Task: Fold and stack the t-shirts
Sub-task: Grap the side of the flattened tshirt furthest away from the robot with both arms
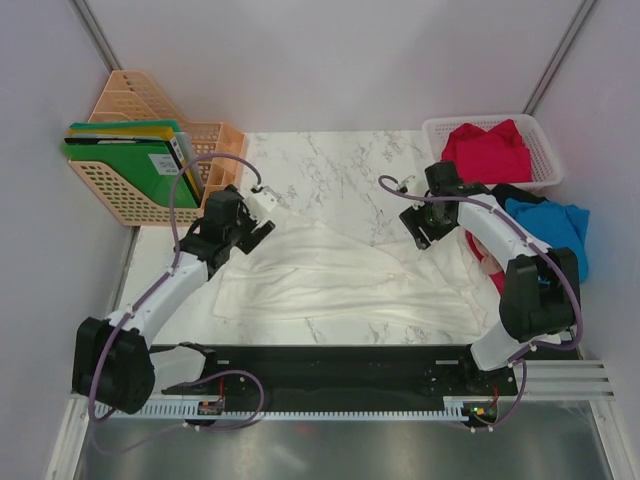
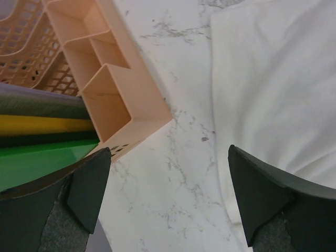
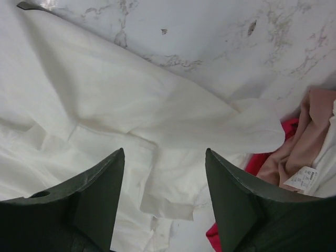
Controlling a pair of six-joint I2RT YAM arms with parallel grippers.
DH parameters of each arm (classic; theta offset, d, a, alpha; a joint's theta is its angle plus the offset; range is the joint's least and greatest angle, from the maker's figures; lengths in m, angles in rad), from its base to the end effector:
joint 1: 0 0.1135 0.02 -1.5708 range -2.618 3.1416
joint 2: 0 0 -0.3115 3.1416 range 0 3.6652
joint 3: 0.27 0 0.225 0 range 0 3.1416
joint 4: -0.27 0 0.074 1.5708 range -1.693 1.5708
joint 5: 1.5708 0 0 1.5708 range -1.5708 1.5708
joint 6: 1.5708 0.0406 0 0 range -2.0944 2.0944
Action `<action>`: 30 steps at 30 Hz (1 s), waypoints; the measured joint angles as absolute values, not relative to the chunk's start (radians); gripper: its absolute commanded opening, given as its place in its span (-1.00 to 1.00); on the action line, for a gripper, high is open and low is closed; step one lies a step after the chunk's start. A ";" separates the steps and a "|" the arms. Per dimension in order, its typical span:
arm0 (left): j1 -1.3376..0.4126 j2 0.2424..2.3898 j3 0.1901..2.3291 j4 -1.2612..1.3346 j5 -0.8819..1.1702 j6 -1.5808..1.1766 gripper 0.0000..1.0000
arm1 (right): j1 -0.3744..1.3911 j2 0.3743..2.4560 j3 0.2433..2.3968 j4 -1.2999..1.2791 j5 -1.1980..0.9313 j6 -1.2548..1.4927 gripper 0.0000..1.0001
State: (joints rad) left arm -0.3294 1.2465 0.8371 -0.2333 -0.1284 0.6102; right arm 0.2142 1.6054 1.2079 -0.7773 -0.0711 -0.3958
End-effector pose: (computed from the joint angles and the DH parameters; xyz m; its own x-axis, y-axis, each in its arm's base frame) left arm 0.2241 -0.0711 0.3090 -0.3365 0.7157 -0.6120 0.5084 0.6852 0.5216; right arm 0.2907 0.0662 0.2906 -0.7398 -0.5545 -0.3812 -0.5679 0.8183 -0.0882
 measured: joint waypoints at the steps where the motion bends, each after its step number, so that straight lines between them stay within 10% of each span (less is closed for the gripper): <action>1: -0.322 1.208 0.806 -0.200 -0.146 0.619 1.00 | 0.212 1.605 1.209 -0.772 -0.057 -0.392 0.41; 30: -0.222 1.163 0.727 -0.095 -0.258 0.630 1.00 | 0.033 1.554 1.134 -1.090 -0.083 -0.493 0.24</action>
